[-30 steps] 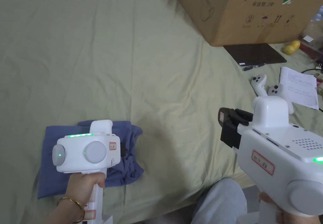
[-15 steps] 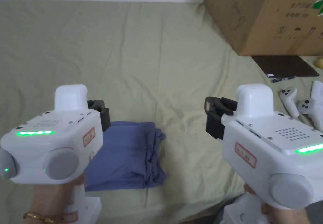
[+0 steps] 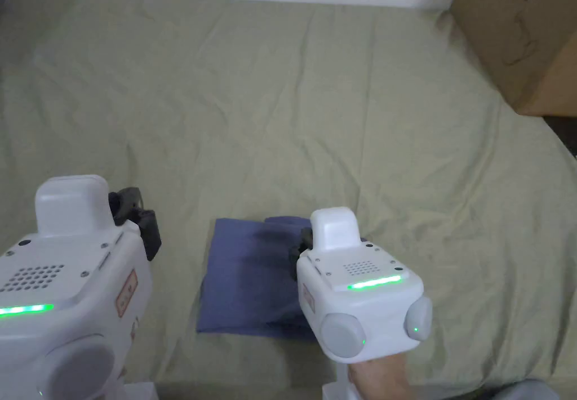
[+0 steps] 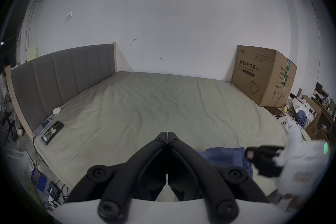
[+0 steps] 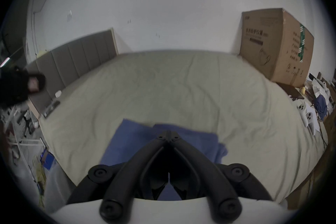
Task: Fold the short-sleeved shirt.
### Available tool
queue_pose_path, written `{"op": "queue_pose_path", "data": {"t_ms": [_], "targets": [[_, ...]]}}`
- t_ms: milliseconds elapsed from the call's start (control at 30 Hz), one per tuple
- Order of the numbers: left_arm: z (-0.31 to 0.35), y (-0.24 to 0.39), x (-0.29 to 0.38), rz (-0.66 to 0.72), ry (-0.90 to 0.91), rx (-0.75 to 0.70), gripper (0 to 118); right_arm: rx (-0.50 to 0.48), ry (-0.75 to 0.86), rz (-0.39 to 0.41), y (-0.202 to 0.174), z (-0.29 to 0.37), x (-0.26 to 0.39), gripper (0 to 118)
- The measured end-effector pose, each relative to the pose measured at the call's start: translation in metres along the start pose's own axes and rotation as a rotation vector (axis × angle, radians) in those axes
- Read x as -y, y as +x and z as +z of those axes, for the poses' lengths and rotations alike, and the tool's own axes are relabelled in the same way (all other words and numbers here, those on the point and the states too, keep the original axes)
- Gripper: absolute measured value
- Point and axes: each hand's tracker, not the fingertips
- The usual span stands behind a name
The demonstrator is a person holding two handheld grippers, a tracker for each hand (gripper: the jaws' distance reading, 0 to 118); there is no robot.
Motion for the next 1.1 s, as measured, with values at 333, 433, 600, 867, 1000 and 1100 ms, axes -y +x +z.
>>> {"op": "queue_pose_path", "data": {"t_ms": [333,433,600,867,1000,1100], "targets": [[-0.021,-0.010,-0.006,0.045,-0.067,0.072,51,0.092,-0.111,-0.053,0.003,-0.037,0.058,0],[-0.049,-0.020,-0.012,0.149,-0.207,0.200,95,0.072,-0.112,-0.075,0.005,-0.032,0.052,0],[-0.128,-0.054,0.014,0.527,-0.682,0.646,104,0.029,-0.128,-0.105,0.013,-0.032,0.049,0],[-0.191,-0.057,0.076,0.446,-0.910,0.647,104,0.000,-0.137,-0.142,0.019,-0.034,0.046,0],[-0.197,-0.064,0.083,0.649,-0.876,0.868,104,-0.013,-0.143,-0.179,0.022,-0.036,0.045,0],[-0.209,-0.055,0.096,0.666,-0.923,0.885,96,-0.022,-0.147,-0.192,0.023,-0.037,0.045,0]]}}
